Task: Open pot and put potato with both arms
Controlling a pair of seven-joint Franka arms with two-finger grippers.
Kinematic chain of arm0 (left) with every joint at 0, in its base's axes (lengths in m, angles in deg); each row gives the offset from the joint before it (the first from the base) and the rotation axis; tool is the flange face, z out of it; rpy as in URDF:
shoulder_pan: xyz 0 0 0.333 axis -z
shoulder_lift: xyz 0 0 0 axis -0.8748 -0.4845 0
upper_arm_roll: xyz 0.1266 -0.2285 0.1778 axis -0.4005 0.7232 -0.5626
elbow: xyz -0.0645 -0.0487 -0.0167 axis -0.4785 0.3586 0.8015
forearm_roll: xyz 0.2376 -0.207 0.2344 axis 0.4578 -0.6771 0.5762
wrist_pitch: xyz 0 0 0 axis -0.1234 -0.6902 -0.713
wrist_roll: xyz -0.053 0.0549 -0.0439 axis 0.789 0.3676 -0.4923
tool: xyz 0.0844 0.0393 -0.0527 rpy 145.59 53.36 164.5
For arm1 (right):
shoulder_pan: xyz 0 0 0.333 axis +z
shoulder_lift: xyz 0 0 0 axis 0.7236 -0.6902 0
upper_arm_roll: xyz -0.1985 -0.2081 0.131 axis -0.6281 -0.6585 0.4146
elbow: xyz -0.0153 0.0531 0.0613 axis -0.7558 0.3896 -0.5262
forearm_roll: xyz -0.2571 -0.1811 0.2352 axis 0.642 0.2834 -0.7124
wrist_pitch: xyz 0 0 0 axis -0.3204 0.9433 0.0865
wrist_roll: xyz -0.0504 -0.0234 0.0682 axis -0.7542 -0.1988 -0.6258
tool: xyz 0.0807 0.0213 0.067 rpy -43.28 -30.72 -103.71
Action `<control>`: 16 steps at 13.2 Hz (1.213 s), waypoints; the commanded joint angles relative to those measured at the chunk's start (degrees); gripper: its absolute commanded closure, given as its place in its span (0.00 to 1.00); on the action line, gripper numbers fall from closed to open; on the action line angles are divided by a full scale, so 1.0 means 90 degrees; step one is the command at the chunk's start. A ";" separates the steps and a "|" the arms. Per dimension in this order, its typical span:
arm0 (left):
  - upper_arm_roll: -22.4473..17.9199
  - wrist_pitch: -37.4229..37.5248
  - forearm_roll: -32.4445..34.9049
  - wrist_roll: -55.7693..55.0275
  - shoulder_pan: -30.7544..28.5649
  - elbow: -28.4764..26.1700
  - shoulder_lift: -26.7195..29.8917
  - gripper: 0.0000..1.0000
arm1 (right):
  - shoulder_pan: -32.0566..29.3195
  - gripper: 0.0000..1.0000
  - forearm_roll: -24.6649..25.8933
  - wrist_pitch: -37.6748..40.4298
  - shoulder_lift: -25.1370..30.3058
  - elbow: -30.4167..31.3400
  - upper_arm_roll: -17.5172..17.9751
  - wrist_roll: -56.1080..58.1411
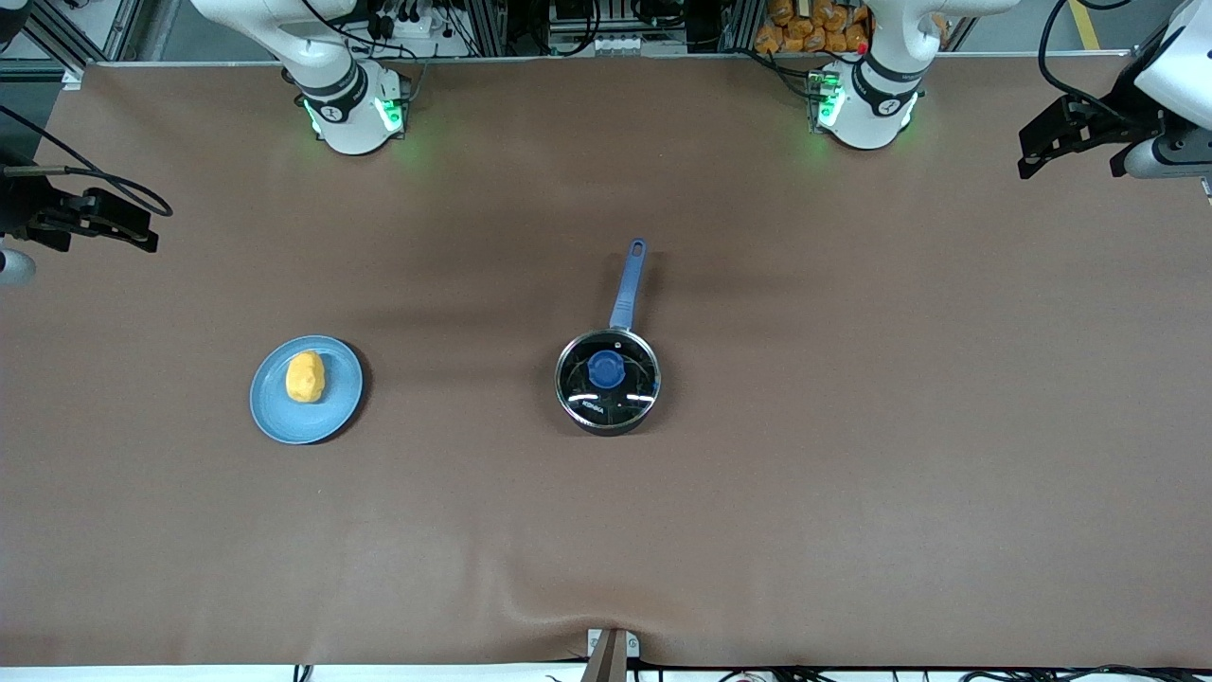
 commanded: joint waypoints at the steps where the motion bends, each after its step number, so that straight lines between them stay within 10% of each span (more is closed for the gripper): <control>1: 0.0027 0.0070 0.0056 0.0015 -0.0006 0.0175 -0.0089 0.00 | -0.0104 0.00 -0.0099 -0.0065 0.0187 0.0179 0.0080 -0.0011; 16: 0.0680 -0.0018 0.0008 -0.0043 0.0131 0.0760 -0.1025 0.00 | -0.0104 0.00 -0.0099 -0.0065 0.0177 0.0179 0.0080 -0.0001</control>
